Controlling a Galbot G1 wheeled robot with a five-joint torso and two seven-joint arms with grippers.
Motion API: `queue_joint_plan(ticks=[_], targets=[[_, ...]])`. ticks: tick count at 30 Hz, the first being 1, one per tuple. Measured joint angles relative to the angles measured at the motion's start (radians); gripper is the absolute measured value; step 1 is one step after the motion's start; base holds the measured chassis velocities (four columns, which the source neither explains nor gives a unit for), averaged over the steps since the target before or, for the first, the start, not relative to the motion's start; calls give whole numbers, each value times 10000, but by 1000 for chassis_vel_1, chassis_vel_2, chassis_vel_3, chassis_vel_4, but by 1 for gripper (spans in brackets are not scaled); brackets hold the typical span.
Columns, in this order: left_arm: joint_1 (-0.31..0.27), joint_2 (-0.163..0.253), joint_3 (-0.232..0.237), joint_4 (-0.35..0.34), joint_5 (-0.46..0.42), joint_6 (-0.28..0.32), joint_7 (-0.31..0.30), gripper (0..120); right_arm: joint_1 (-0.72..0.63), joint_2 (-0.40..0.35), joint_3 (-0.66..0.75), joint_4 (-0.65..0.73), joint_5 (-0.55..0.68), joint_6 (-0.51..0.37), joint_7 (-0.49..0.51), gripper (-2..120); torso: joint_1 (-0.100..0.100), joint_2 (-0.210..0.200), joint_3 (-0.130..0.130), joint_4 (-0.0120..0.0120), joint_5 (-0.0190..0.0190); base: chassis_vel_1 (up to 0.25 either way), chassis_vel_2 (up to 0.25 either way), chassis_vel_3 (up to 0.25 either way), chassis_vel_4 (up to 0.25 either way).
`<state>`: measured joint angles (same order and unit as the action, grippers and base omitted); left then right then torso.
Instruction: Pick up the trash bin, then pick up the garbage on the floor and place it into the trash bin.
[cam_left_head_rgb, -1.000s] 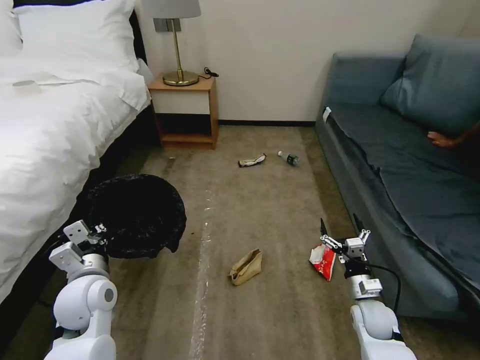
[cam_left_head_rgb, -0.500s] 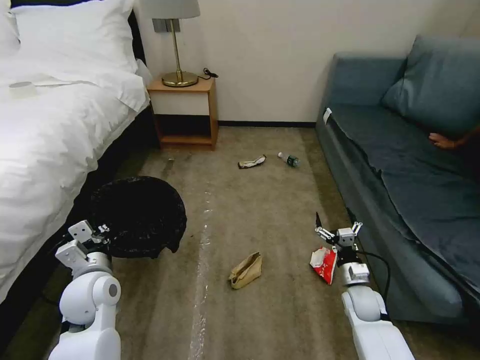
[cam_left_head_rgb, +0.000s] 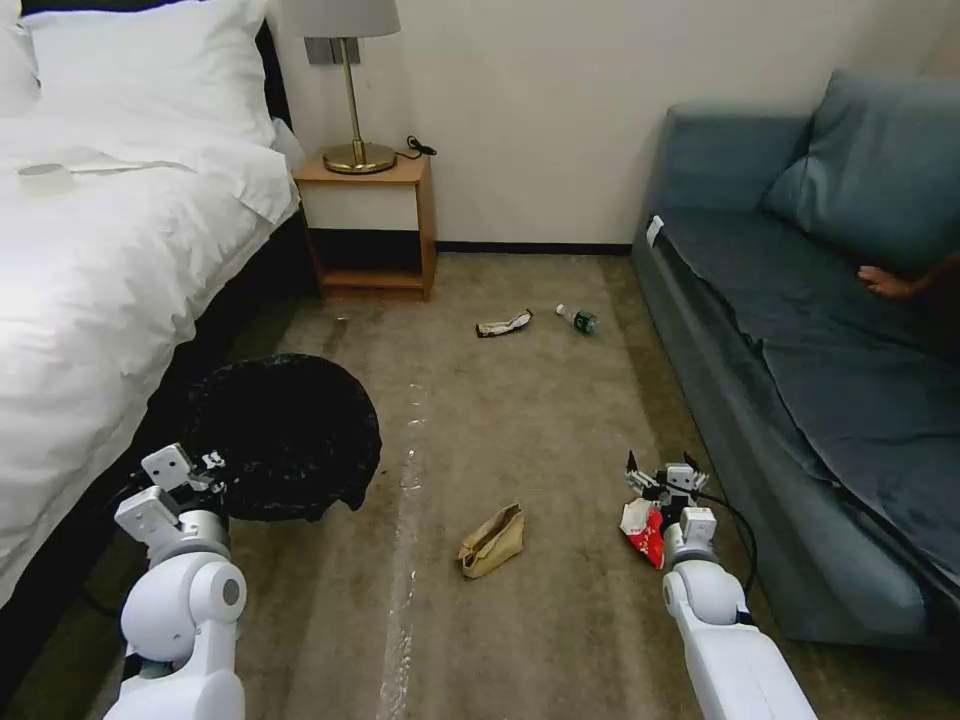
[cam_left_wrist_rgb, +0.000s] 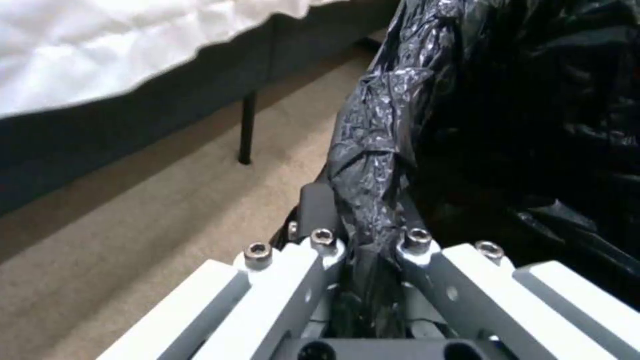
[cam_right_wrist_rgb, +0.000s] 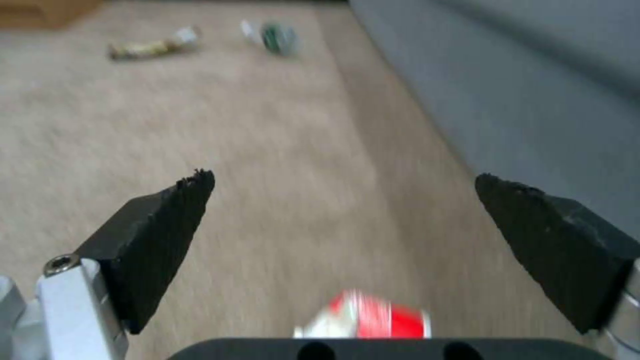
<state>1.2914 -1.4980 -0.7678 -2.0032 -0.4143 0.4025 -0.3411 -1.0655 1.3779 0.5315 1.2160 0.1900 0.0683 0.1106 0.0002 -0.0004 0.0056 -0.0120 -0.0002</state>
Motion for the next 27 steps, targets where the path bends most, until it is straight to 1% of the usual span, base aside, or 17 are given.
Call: queue_joint_plan(ticks=[3,4,7,9,13,19,27], targets=[[0,0,5,7,2,-4,5,3,5,5,8,-29,30,-28,17,100,-1,0,0,0,0,0,0,0,0],[-19,-4,108,184,20,-113,115,3,65,78,171,-365,313,-245,115,100,0,0,0,-1,1,0,0,0,0],[-29,20,141,343,16,-185,206,3,150,116,252,-641,608,-423,137,100,0,0,0,-3,-2,0,0,0,0],[-41,45,93,464,-4,-223,236,3,294,157,270,-959,911,-529,51,100,0,0,0,1,0,0,0,0,0],[-131,33,95,537,-17,-262,226,3,432,201,245,-1286,1126,-694,-208,100,0,0,0,1,0,0,0,0,0],[-74,-13,252,542,-24,-264,208,3,573,287,258,-1925,669,-364,-541,100,0,0,0,1,1,0,0,0,0],[-110,-9,344,683,6,-309,205,3,788,341,341,-2504,725,-211,-669,100,0,0,0,0,0,0,0,0,0]])
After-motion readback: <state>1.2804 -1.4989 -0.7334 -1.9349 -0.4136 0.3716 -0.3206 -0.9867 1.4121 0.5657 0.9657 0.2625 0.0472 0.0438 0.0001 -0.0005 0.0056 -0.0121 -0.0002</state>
